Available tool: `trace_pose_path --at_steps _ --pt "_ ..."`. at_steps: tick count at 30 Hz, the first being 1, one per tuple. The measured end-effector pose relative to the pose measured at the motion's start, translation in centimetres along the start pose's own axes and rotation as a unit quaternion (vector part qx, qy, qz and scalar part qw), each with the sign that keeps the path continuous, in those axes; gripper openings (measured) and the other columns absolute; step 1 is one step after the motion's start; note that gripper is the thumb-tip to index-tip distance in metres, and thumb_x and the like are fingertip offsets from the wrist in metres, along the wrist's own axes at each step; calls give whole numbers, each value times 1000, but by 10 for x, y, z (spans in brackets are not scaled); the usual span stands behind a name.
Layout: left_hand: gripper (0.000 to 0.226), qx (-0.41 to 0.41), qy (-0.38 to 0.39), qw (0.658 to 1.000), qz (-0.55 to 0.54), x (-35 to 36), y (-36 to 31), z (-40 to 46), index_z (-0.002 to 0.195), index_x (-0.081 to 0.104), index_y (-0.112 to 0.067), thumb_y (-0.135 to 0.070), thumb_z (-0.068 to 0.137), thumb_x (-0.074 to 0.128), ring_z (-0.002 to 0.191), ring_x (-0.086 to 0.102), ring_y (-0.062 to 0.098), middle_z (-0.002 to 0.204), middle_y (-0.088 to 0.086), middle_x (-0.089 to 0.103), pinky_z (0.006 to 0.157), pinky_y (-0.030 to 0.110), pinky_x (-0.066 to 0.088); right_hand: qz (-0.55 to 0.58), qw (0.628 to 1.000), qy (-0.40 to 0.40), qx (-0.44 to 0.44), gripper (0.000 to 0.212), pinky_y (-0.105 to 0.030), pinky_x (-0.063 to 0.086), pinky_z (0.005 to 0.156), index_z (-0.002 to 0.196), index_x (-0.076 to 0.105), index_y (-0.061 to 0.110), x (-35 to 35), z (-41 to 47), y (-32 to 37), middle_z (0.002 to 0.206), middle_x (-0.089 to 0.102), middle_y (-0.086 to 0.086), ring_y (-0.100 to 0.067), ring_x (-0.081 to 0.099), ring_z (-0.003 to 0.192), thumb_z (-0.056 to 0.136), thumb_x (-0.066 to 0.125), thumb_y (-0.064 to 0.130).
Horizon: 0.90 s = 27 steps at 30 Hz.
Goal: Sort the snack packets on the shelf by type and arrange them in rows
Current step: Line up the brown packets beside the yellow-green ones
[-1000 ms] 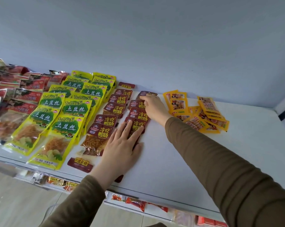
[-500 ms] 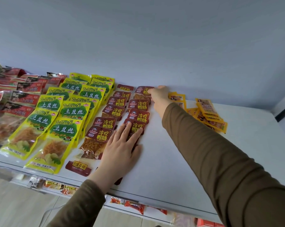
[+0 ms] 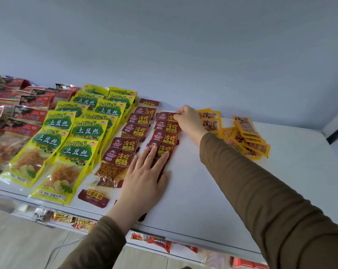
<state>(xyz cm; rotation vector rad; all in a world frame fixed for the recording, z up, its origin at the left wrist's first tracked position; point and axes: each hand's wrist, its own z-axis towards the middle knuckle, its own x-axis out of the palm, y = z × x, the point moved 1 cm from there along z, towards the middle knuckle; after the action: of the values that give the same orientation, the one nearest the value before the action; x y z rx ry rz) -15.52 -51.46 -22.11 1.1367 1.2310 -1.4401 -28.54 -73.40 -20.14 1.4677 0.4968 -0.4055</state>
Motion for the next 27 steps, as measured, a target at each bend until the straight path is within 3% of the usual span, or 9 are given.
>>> trace_pose_path --at_steps 2,4,8,13,16,20,22,25,27 --pt "63 2 -3 1000 3 2 1 1 162 3 -44 -63 103 8 160 -6 19 173 -2 2 127 40 -5 -14 999 36 -35 14 -31 50 65 108 56 19 3 -3 0 98 67 1 -16 64 85 97 59 25" --pt "61 3 -7 1000 4 3 2 2 163 6 -44 -61 105 13 160 -5 19 173 -2 4 127 41 -4 -16 997 67 -45 15 -39 52 64 108 52 14 7 -7 -2 96 67 -6 -22 67 83 99 56 25" --pt "61 -1 -7 1000 -1 3 2 5 163 8 -43 -61 105 15 160 -5 19 173 -2 4 129 43 -1 -131 986 32 -95 19 -32 37 54 117 50 13 11 -9 -2 88 60 -2 -21 60 77 103 48 27" --pt "62 -5 2 1000 -5 2 1 5 163 4 -44 -63 105 14 159 -10 19 173 -3 -1 129 42 -4 -213 970 -10 -114 33 -36 45 62 128 48 10 13 -12 -1 93 58 -7 -24 57 84 107 38 32" --pt "62 -7 5 1000 -4 1 1 2 162 1 -44 -63 104 13 159 -12 19 173 -3 -3 127 41 -6 -189 977 -10 -98 35 -32 38 57 124 53 11 7 -8 1 91 62 -3 -22 59 82 107 32 33" --pt "63 -7 12 1000 1 1 1 1 162 -2 -45 -64 103 11 159 -12 19 173 -4 -4 128 42 -3 -84 996 8 33 33 -41 52 90 128 53 1 -8 15 13 120 63 -19 -35 62 106 105 36 17" --pt "64 -6 13 1000 -1 1 1 1 162 -2 -44 -64 103 10 159 -12 19 173 -4 -4 129 43 -1 -76 993 46 83 33 -40 53 98 130 54 -4 -8 24 23 126 62 -23 -37 61 115 102 40 8" --pt "64 -9 11 1000 0 2 1 1 162 -2 -44 -65 103 11 159 -11 20 173 -4 -5 129 43 0 -128 985 86 72 28 -34 58 81 122 59 -4 -2 32 32 114 67 -16 -29 67 104 101 45 7" --pt "63 -9 10 1000 3 3 1 1 162 -2 -44 -65 103 10 159 -12 19 173 -5 -5 128 43 -1 -195 974 101 51 24 -33 57 76 115 61 2 4 34 35 110 67 -11 -26 66 96 102 52 20"
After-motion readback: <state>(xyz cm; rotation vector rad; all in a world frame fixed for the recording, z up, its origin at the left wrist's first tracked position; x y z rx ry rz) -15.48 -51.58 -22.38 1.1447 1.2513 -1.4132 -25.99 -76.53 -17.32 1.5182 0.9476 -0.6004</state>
